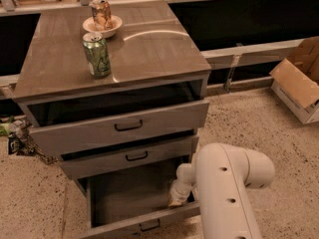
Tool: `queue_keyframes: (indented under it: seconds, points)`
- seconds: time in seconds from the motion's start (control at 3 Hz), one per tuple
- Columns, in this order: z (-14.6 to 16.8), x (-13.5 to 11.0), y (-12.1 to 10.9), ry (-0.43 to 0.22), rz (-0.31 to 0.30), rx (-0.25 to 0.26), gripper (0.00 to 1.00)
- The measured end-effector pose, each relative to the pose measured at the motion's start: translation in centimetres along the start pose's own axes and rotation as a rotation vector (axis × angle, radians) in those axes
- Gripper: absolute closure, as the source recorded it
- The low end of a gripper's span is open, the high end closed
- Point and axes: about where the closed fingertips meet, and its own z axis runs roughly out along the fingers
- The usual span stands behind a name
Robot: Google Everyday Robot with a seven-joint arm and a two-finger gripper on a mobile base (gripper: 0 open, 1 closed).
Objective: Open bottom drawer
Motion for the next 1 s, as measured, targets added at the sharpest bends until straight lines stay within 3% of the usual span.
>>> queue_keyframes:
  seconds: [0.33,0.67,1.0]
  points:
    - [-0.2,-0.1,0.0,0.0,0.0,0.0,1.0]
    - [0.0,-0.3,2.1,-0.018,0.038,-0.035,1.0]
    - [-0.4,-0.2,2.5,-0.027,0.061,-0.023,1.0]
